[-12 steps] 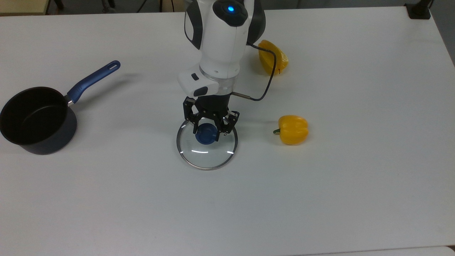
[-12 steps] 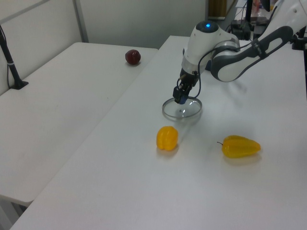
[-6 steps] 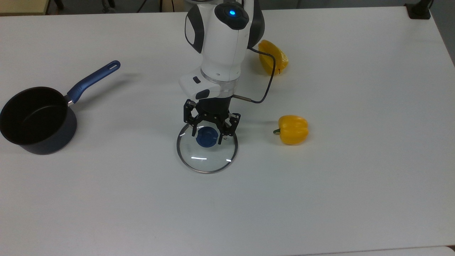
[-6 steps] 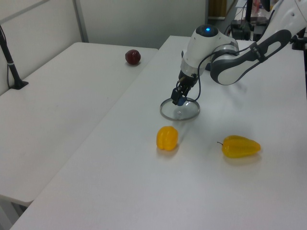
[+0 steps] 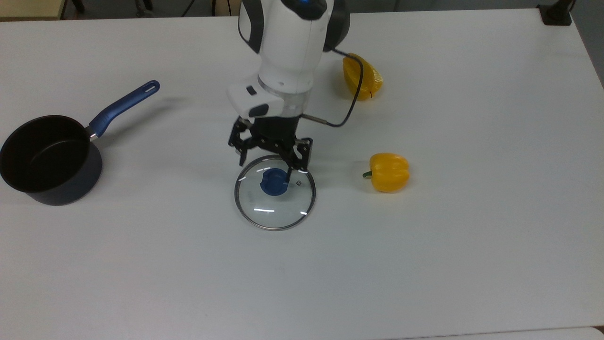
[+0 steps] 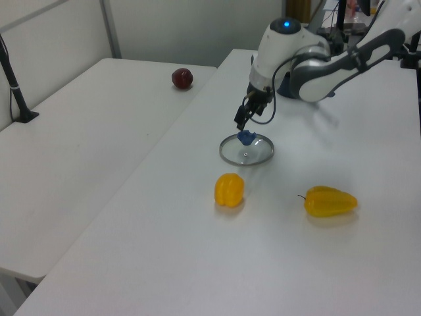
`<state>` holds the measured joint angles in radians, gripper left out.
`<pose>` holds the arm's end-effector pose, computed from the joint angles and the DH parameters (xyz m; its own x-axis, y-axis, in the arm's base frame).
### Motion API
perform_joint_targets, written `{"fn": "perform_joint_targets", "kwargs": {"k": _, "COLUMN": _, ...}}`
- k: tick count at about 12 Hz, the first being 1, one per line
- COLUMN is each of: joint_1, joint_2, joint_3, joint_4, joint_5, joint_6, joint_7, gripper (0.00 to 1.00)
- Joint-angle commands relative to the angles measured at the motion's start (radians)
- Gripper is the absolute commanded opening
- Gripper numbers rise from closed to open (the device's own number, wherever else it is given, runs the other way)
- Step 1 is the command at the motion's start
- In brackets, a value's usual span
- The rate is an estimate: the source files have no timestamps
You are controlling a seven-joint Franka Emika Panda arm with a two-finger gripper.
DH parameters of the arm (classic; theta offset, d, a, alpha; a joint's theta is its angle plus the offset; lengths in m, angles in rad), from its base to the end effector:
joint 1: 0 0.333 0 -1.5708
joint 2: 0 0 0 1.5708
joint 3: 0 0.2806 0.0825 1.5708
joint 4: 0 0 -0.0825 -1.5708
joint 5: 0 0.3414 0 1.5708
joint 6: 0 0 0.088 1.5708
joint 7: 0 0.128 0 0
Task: Open lid
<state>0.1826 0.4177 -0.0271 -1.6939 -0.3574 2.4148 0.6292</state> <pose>0.6402 0.0953 0.3563 0.9000 -0.1967 0.3890 -0.2537 -0.9620 0.1005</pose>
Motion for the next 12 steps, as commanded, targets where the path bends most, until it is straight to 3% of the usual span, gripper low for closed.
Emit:
{"fn": "perform_joint_targets", "kwargs": {"k": 1, "joint_1": -0.025, "joint_2": -0.16, "joint_3": 0.001, "joint_4": -0.026, "joint_5": 0.081, "joint_6": -0.205, "joint_7": -0.141, "gripper": 1.0}}
{"fn": "perform_joint_targets", "kwargs": {"k": 4, "joint_1": -0.066, "joint_2": -0.29, "joint_3": -0.011, "joint_4": -0.026, "joint_5": 0.251, "joint_6": -0.452, "joint_7": -0.432, "gripper": 1.0}}
{"fn": "perform_joint_targets", "kwargs": {"k": 6, "joint_1": -0.096, "joint_2": -0.368, "joint_3": -0.014, "joint_4": -0.027, "joint_5": 0.262, "joint_6": -0.592, "joint_7": -0.537, "gripper": 1.0}}
{"fn": "perform_joint_targets", "kwargs": {"k": 8, "joint_1": -0.135, "joint_2": -0.433, "joint_3": -0.014, "joint_4": -0.027, "joint_5": 0.267, "joint_6": -0.701, "joint_7": -0.552, "gripper": 1.0}}
{"fn": "perform_joint_targets", "kwargs": {"k": 12, "joint_1": -0.17, "joint_2": -0.462, "joint_3": -0.016, "joint_4": -0.023, "joint_5": 0.267, "joint_6": -0.753, "joint_7": -0.589, "gripper": 1.0}}
